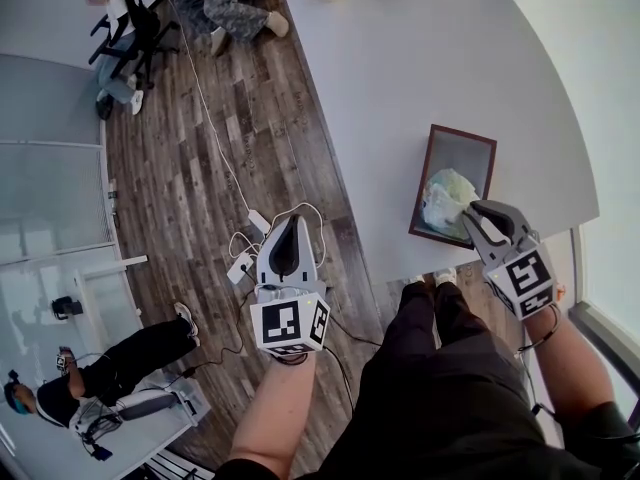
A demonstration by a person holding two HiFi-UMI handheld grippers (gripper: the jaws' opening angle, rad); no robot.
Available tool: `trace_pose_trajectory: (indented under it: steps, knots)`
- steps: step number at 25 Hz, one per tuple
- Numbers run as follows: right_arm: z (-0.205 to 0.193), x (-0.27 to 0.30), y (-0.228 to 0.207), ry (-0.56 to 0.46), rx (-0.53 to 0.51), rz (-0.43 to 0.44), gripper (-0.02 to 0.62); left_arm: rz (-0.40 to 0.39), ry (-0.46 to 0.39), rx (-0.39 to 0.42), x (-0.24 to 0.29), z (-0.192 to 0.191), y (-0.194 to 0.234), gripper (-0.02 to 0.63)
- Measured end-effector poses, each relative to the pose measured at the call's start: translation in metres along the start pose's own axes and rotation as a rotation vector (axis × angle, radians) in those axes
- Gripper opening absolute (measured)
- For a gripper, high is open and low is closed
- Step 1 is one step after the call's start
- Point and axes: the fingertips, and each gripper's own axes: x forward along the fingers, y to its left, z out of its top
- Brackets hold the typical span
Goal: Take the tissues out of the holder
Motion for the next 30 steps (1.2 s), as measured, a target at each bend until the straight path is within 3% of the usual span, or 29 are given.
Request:
trace_pose_trajectory:
  steps: [14, 30]
  knots:
    - [0.022, -0.015, 0.007, -0.030, -0.037, -0.011, 0.064, 0.014, -0.029, 0.008, -0.016, 0.019, 0.007, 0.005]
    - [0.061, -0.045, -0.003, -0.086, -0.090, -0.048, 0.064, 0.026, -0.122, 0.018, -0.033, 0.070, 0.003, 0.005]
